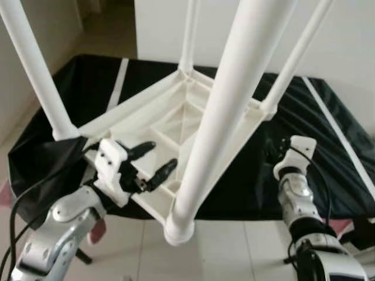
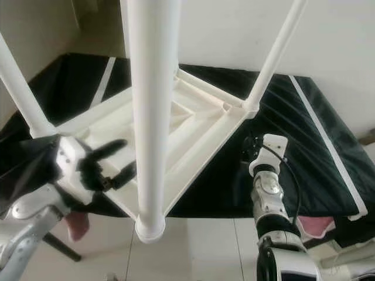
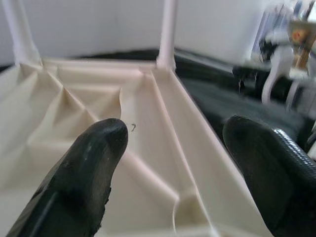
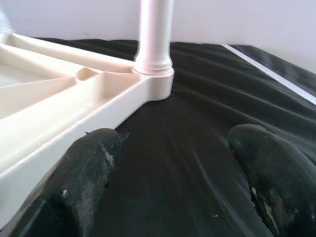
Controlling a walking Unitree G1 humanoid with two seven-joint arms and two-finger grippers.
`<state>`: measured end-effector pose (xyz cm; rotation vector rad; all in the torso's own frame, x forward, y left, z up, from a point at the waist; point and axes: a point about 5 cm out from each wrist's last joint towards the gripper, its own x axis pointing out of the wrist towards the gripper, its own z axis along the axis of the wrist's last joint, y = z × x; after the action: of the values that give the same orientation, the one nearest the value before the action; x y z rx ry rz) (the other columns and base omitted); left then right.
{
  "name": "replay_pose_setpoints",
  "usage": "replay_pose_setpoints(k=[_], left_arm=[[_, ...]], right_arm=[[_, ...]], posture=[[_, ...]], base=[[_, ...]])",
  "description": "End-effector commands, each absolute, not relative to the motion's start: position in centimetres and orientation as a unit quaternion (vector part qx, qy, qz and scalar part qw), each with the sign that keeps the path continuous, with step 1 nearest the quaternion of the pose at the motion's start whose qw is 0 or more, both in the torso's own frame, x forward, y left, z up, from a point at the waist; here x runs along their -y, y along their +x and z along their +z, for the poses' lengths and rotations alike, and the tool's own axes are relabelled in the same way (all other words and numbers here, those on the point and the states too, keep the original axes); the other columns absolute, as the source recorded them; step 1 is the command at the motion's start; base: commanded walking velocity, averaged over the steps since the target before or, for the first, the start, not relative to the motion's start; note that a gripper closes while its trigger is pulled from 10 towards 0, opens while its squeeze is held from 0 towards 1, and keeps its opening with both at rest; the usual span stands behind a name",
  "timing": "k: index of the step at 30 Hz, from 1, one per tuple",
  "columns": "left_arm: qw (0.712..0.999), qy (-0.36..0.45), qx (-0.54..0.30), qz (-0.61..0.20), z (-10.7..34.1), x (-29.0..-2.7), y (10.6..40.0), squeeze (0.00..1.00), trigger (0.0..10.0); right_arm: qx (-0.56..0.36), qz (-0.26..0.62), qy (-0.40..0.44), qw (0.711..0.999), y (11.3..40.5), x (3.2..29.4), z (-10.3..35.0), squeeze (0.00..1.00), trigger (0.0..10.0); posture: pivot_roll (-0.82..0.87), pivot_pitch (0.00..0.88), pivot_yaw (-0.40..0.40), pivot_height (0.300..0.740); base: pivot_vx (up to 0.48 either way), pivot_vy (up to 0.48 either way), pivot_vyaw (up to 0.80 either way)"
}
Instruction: Building children table
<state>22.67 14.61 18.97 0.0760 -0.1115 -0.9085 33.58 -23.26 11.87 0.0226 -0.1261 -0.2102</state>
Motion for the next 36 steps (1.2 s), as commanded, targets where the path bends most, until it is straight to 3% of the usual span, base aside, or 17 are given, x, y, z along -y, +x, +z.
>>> replay_pose_setpoints(k=[1, 7, 12, 19, 27, 36], left_arm=[[0.804, 0.058, 0.015, -0.592, 18.1, -14.3, 20.3, 0.00, 10.0], [0.766, 0.086, -0.049, -0.635, 16.7, -15.3, 19.7, 0.00, 10.0], [0.755, 0.122, -0.076, -0.640, 15.4, -15.8, 19.8, 0.00, 10.0], [0.753, 0.208, -0.096, -0.616, 13.7, -16.4, 21.1, 0.00, 10.0], [0.766, 0.234, -0.069, -0.595, 15.0, -17.3, 22.9, 0.00, 10.0], [0.755, 0.287, -0.073, -0.585, 15.2, -19.2, 24.2, 0.00, 10.0]], right_arm=[[0.066, -0.087, 0.005, 0.994, 32.6, 23.8, 11.7, 0.00, 10.0], [0.065, -0.083, -0.010, 0.994, 31.3, 24.5, 11.3, 0.00, 10.0], [0.065, -0.085, -0.009, 0.994, 30.9, 24.6, 11.3, 0.00, 10.0], [0.065, -0.074, -0.008, 0.995, 30.9, 24.2, 11.8, 0.00, 10.0], [0.067, -0.069, -0.008, 0.995, 31.0, 24.2, 12.3, 0.00, 10.0], [0.066, -0.070, -0.006, 0.995, 30.9, 24.3, 12.4, 0.00, 10.0]], posture=[[0.12, 0.065, -0.096, 0.740], [0.10, 0.061, -0.089, 0.740], [0.10, 0.059, -0.086, 0.740], [0.10, 0.052, -0.091, 0.740], [0.09, 0.041, -0.089, 0.740], [0.09, 0.034, -0.083, 0.740]], base=[[0.000, 0.000, 0.00], [0.000, 0.000, 0.00], [0.000, 0.000, 0.00], [0.000, 0.000, 0.00], [0.000, 0.000, 0.00], [0.000, 0.000, 0.00]])
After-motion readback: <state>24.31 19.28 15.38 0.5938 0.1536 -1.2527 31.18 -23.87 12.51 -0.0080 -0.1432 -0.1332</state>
